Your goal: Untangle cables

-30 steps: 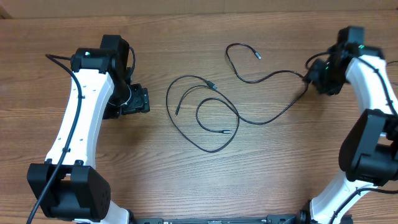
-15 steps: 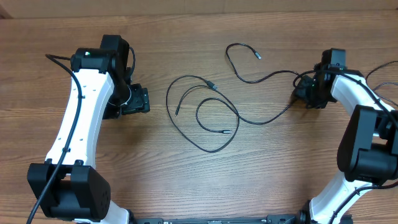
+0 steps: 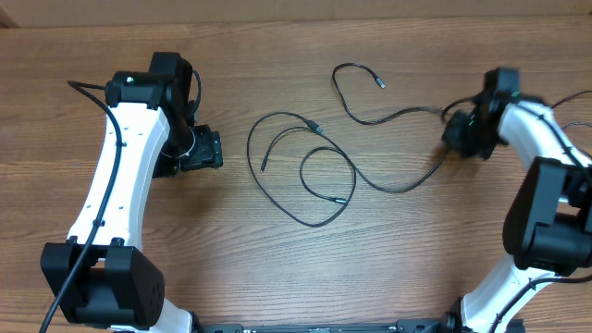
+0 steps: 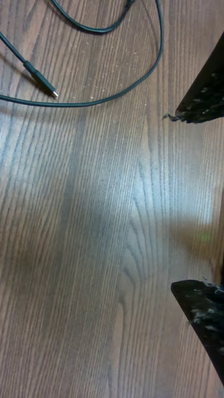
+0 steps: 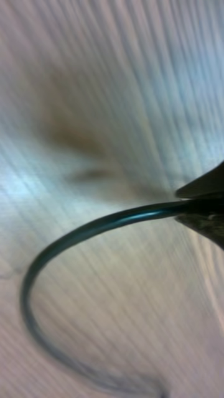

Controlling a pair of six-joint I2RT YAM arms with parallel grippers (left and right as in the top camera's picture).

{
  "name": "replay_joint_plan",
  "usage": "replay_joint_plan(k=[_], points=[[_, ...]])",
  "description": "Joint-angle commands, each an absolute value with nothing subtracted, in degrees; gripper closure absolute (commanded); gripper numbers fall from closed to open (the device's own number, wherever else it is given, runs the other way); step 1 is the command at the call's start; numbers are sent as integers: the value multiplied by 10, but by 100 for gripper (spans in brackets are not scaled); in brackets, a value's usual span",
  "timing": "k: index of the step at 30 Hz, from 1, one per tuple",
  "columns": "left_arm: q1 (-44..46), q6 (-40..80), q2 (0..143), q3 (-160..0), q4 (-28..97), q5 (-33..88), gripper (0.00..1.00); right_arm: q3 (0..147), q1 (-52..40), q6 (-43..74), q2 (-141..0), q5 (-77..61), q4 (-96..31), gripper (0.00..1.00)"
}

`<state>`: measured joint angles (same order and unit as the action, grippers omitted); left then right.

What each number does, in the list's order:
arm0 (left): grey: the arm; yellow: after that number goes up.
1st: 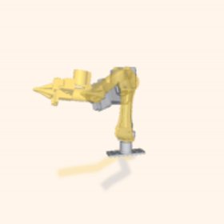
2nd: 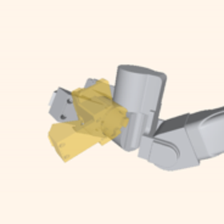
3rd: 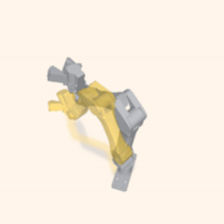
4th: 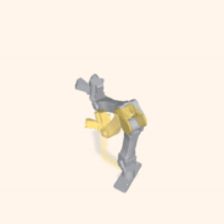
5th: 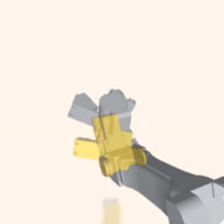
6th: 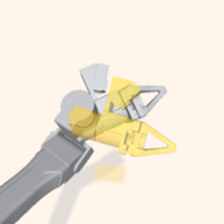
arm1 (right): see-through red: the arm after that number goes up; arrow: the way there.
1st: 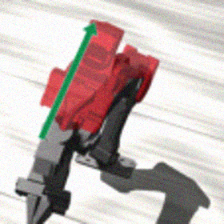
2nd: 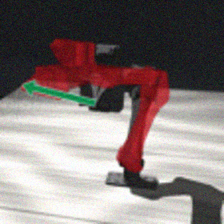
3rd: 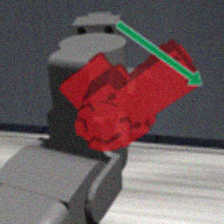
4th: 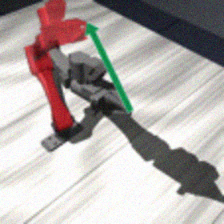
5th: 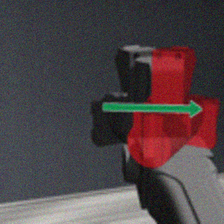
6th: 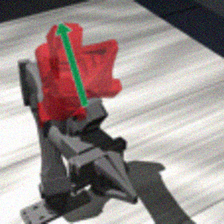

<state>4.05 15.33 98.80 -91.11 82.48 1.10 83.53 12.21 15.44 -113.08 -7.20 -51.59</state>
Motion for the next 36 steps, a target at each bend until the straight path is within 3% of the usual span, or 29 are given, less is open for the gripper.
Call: replay_joint_plan(k=[1,8,16,17,19,21,29,36], points=[[43,163,989,-912,825,15,20,992,164,145,-1067,-34,-571,96],[43,163,989,-912,823,15,20,1256,228,145,-1066,51,-702,96],[43,163,989,-912,824,15,20,1278,249,145,-1066,51,-710,96],[43,163,989,-912,824,15,20,1275,249,145,-1066,51,-711,90],[43,163,989,-912,825,15,20,1270,249,146,-1066,51,-711,59],[43,163,989,-912,825,15,20,1266,249,145,-1066,50,-713,39],[43,163,989,-912,823,15,19,1263,233,136,-1066,-123,-763,35],[43,163,989,-912,819,15,19,1239,152,15,-1066,-211,-849,19]])
